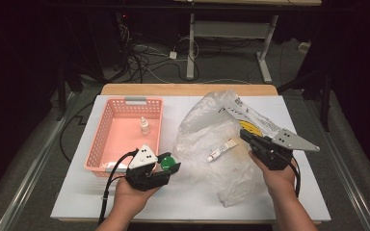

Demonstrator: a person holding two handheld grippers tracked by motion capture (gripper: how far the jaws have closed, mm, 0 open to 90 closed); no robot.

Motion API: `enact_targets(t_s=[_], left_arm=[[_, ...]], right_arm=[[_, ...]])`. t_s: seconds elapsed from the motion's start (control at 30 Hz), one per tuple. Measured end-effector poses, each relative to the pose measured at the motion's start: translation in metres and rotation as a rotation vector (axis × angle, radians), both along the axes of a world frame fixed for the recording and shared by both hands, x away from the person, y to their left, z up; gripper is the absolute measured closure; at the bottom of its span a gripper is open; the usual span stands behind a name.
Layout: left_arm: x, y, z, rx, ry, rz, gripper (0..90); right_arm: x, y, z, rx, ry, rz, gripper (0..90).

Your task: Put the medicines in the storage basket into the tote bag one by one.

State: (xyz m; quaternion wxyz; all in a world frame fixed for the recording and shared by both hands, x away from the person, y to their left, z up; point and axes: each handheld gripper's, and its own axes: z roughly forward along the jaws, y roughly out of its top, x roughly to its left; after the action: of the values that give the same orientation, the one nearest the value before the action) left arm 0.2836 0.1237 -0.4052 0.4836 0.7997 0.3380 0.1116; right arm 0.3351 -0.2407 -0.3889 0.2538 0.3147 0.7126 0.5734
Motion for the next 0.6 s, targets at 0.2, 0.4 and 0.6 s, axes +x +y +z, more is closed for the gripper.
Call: enact_targets(t_s=[0.2, 0.4, 0.6], left_arm=[[0.0, -0.01, -0.001, -0.014, 0.0, -0.016, 50.1], [0.002, -0.028, -0.001, 0.001, -0.004, -0.047, 50.0], [0.007, -0.046, -0.001, 0.0, -0.01, -0.069, 50.1]], right_arm=[[0.0, 0.0, 0.0, 0.0, 0.0, -0.001, 90.0], [0.0, 0.001, 0.0, 0.002, 0.006, -0.001, 90.0], [0.0, 0.002, 0.0, 0.003, 0.007, -0.001, 90.0]])
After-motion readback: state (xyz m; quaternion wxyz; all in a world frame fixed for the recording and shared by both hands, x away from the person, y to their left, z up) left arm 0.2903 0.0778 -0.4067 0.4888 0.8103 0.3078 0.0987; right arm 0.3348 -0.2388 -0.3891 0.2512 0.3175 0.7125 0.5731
